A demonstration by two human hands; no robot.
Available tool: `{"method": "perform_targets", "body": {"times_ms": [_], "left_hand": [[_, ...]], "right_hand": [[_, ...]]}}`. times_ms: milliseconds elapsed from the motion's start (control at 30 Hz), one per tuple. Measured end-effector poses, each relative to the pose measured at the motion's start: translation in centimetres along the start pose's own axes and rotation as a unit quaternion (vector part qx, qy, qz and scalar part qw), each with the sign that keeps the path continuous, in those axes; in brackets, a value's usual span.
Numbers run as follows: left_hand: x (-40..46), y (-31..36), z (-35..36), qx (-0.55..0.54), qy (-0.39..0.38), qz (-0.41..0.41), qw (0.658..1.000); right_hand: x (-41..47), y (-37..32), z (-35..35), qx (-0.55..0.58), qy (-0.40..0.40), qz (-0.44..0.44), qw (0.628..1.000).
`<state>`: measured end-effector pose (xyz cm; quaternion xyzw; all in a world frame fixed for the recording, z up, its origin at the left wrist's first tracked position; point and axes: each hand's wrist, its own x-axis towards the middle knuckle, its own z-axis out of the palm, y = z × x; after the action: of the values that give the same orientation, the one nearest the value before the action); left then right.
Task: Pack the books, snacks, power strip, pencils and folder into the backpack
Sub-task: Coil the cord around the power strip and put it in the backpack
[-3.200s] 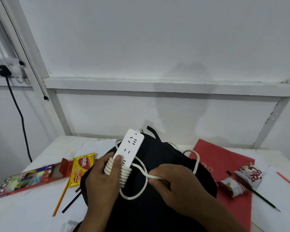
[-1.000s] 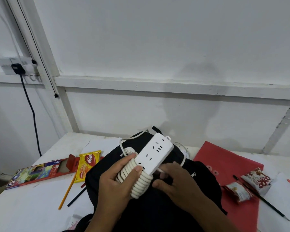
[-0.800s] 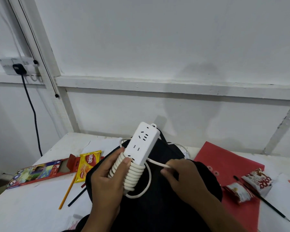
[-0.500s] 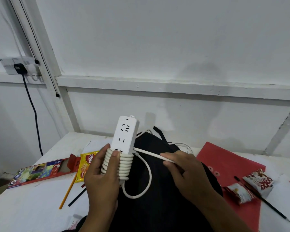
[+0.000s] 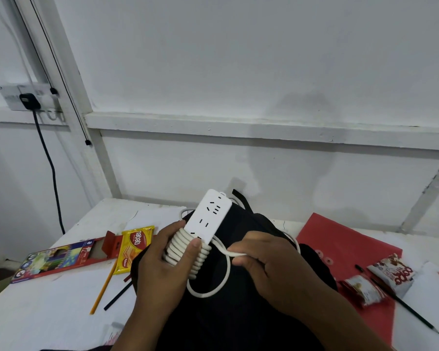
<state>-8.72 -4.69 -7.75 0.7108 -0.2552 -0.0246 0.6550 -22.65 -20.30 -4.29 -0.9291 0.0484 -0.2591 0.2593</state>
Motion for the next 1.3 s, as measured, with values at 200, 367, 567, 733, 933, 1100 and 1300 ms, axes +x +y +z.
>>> {"method": "perform_targets", "body": {"times_ms": [200, 367, 567, 733, 933, 1100, 1300], "left_hand": [[-0.3, 0.3, -0.1, 0.000, -0.111, 0.014, 0.994], [-0.7, 0.2, -0.2, -0.014, -0.192, 0.010, 0.981], [-0.6, 0.5, -0.4, -0.062, -0.176, 0.028, 0.982], [-0.4, 0.6, -0.5, -0.065, -0.169, 0.030, 0.983], [-0.7, 0.8, -0.6, -0.075, -0.185, 0.016, 0.980], [-0.7, 1.2, -0.8, -0.098, -0.208, 0.008, 0.973], [-1.0, 1.0, -0.3, -0.157, -0.187, -0.028, 0.969]], "right_hand": [[0.5, 0.2, -0.1, -0.036, 0.053, -0.034, 0.997], [0.7, 0.3, 0.3, -0.020, 0.145, 0.003, 0.989], [0.8, -0.2, 0.1, 0.063, 0.257, 0.149, 0.953], [0.6, 0.0, 1.1, 0.141, 0.257, 0.213, 0.932], [0.1, 0.0, 2.3, 0.159, 0.279, 0.094, 0.942], [0.2, 0.7, 1.3, 0.178, 0.206, 0.058, 0.960], [-0.4, 0.8, 0.8, 0.309, 0.135, 0.158, 0.928]]}}
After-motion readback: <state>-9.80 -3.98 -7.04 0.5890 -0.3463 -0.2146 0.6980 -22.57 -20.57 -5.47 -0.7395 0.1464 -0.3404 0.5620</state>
